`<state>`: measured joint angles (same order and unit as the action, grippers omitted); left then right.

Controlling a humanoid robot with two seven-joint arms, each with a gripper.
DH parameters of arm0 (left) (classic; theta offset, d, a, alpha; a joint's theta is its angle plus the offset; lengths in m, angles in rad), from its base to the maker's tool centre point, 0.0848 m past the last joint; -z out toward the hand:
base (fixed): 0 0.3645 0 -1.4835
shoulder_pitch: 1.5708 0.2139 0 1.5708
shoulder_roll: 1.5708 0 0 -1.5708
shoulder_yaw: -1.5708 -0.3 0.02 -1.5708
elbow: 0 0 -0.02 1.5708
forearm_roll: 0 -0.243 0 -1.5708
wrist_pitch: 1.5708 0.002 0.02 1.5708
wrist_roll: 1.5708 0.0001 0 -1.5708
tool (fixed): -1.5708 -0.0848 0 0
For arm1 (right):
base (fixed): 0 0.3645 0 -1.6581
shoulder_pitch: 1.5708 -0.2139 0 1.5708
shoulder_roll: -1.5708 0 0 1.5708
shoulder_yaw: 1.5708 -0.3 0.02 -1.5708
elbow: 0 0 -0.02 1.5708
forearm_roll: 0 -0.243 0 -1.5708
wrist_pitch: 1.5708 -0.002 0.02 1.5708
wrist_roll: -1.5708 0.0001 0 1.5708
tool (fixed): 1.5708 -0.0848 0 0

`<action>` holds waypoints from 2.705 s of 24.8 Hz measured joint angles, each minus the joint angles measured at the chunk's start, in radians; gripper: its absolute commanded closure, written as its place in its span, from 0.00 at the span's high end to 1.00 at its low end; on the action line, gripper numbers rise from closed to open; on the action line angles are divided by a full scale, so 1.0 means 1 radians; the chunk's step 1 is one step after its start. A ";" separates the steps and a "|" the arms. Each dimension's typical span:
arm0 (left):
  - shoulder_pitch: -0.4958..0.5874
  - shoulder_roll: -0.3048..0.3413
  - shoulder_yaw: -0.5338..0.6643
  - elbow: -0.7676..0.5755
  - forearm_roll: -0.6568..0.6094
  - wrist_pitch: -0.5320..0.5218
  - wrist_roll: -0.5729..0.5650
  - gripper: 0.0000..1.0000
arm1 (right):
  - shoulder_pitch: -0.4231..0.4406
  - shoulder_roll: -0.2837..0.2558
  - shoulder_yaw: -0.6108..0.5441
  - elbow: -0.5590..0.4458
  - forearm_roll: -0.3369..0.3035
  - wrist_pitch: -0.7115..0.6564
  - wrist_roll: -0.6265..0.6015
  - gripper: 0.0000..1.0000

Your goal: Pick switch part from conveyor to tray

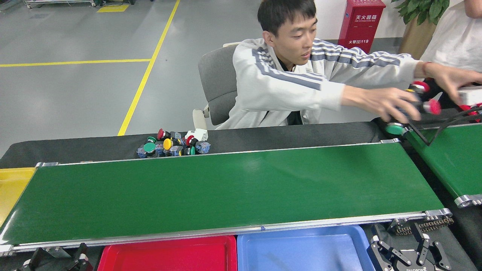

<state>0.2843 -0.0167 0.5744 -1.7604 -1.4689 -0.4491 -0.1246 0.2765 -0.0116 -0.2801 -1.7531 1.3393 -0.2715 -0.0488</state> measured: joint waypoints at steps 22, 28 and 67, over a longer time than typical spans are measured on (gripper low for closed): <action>-0.007 0.001 0.026 0.007 0.005 0.007 0.000 1.00 | -0.064 0.003 0.030 0.013 -0.009 0.008 0.011 0.98; -0.007 0.001 0.022 0.008 0.005 0.004 0.000 1.00 | -0.091 0.015 0.030 0.042 -0.014 0.018 0.067 0.96; -0.029 0.004 0.015 0.048 0.005 0.001 0.000 1.00 | -0.413 -0.152 0.185 0.414 -0.105 0.123 0.231 0.97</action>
<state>0.2554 -0.0129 0.5893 -1.7120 -1.4640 -0.4483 -0.1244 -0.1361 -0.1636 -0.0955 -1.3391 1.2343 -0.1487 0.1819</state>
